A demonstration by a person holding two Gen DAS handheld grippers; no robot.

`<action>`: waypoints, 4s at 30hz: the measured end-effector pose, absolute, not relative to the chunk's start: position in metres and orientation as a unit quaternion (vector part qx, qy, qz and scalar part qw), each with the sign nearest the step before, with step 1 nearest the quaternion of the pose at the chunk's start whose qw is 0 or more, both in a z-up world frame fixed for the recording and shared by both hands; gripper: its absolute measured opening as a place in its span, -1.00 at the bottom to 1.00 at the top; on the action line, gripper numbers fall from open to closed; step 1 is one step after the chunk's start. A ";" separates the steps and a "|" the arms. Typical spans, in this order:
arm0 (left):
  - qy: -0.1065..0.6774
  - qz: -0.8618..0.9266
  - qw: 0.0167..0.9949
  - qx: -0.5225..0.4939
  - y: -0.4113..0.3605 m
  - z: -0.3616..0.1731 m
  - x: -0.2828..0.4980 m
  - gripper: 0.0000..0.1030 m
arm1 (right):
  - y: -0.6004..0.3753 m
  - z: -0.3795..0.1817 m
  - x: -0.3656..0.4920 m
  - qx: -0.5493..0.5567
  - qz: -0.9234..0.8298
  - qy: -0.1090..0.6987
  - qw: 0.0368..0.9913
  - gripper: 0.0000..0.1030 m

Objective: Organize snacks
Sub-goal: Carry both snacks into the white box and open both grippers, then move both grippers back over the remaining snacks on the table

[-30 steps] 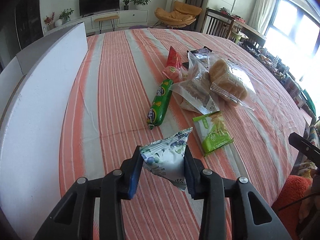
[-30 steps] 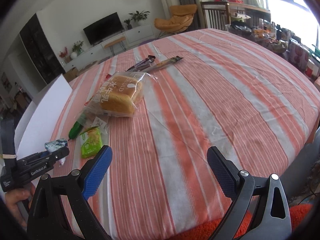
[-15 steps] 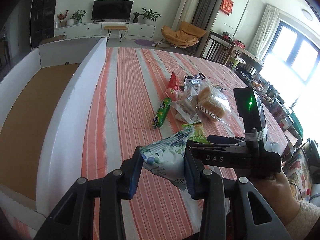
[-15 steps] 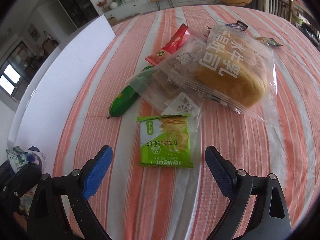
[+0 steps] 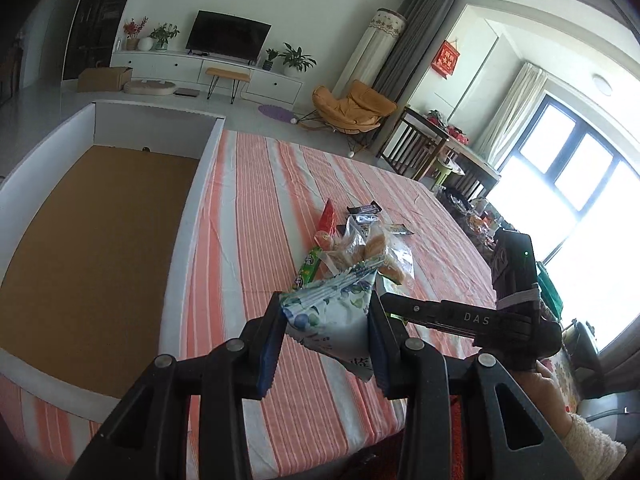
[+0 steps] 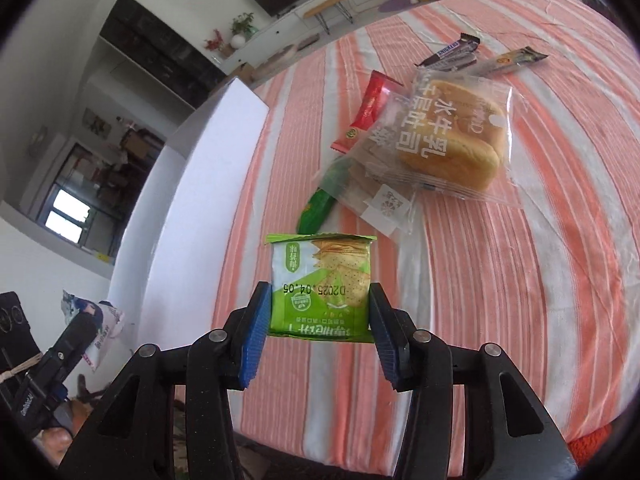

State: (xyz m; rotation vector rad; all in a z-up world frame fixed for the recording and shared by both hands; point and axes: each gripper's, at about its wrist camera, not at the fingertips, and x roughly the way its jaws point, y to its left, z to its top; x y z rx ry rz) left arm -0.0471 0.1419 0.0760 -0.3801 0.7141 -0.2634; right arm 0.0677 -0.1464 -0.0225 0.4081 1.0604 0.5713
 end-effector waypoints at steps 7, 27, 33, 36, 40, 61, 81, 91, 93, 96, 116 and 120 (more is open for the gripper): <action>0.315 0.027 0.935 -0.159 0.245 0.106 -0.046 -0.27 | -0.012 0.064 0.061 0.167 0.426 0.455 0.764 -0.02; 0.348 0.015 0.930 -0.119 0.225 0.042 0.004 0.81 | -0.151 -0.052 0.044 0.014 0.045 0.437 0.898 0.55; 0.414 0.022 0.908 -0.062 0.179 0.013 0.033 0.80 | -0.212 -0.059 0.043 0.101 0.011 0.434 0.895 0.55; 0.393 0.024 0.916 -0.071 0.167 0.017 0.023 0.81 | -0.206 -0.062 0.043 0.097 0.011 0.424 0.901 0.56; 0.405 0.024 0.909 -0.097 0.164 0.010 0.018 0.81 | -0.199 -0.069 0.054 0.087 0.002 0.422 0.902 0.56; 0.330 -0.118 0.935 -0.051 0.011 0.051 -0.016 0.95 | -0.223 -0.090 0.059 0.134 -0.041 0.455 0.879 0.55; 0.456 -0.083 0.886 -0.005 -0.026 -0.091 0.041 0.96 | -0.228 -0.090 0.057 0.160 -0.026 0.450 0.878 0.65; 0.453 -0.074 0.888 0.029 -0.034 -0.095 0.040 0.99 | -0.228 -0.091 0.059 0.156 -0.026 0.452 0.878 0.67; 0.453 -0.072 0.888 0.034 -0.036 -0.095 0.040 0.99 | -0.227 -0.091 0.060 0.154 -0.024 0.454 0.877 0.70; 0.453 -0.073 0.888 0.034 -0.036 -0.095 0.041 0.99 | -0.224 -0.092 0.061 0.142 -0.026 0.458 0.877 0.70; 0.451 -0.071 0.889 0.035 -0.036 -0.095 0.042 1.00 | -0.220 -0.092 0.061 0.122 -0.026 0.465 0.876 0.77; 0.451 -0.071 0.889 0.035 -0.036 -0.095 0.042 1.00 | -0.217 -0.092 0.061 0.115 -0.030 0.467 0.876 0.77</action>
